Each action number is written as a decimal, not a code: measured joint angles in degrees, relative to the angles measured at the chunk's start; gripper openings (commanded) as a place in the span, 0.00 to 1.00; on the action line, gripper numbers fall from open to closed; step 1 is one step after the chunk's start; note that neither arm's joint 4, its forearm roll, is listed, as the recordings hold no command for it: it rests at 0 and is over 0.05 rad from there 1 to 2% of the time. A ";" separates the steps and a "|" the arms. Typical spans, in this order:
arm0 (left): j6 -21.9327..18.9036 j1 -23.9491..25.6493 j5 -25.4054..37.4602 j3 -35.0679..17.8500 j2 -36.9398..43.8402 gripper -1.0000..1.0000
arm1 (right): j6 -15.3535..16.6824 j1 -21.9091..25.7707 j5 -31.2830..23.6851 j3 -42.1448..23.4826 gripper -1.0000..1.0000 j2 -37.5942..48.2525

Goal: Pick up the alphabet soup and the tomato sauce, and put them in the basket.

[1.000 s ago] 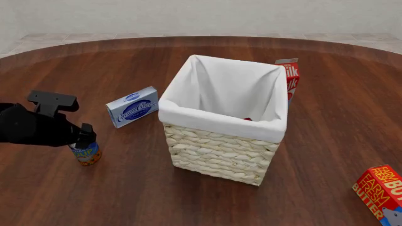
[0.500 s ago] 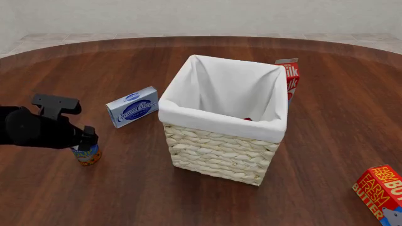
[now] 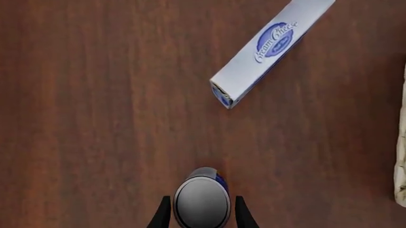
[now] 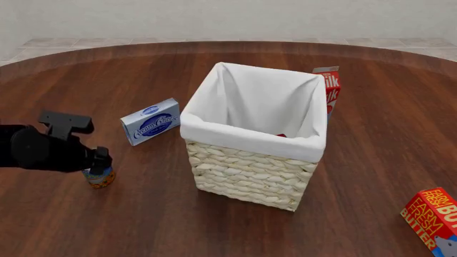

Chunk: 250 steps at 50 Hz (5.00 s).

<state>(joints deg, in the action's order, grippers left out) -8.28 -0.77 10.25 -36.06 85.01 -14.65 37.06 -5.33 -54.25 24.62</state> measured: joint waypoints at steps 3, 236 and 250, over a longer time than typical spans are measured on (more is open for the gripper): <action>0.04 0.00 -0.32 0.17 0.25 1.00 | 0.02 0.01 -0.12 -0.02 1.00 -0.12; 14.40 29.21 17.95 -33.70 -17.63 0.00 | 1.33 1.32 -1.16 -2.06 1.00 -1.67; 13.80 32.95 16.91 -35.33 -14.43 0.00 | 1.26 1.37 -1.05 -1.96 1.00 -1.73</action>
<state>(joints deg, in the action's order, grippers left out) 5.52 32.17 27.17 -71.39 70.58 -13.39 38.44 -6.38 -56.21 22.89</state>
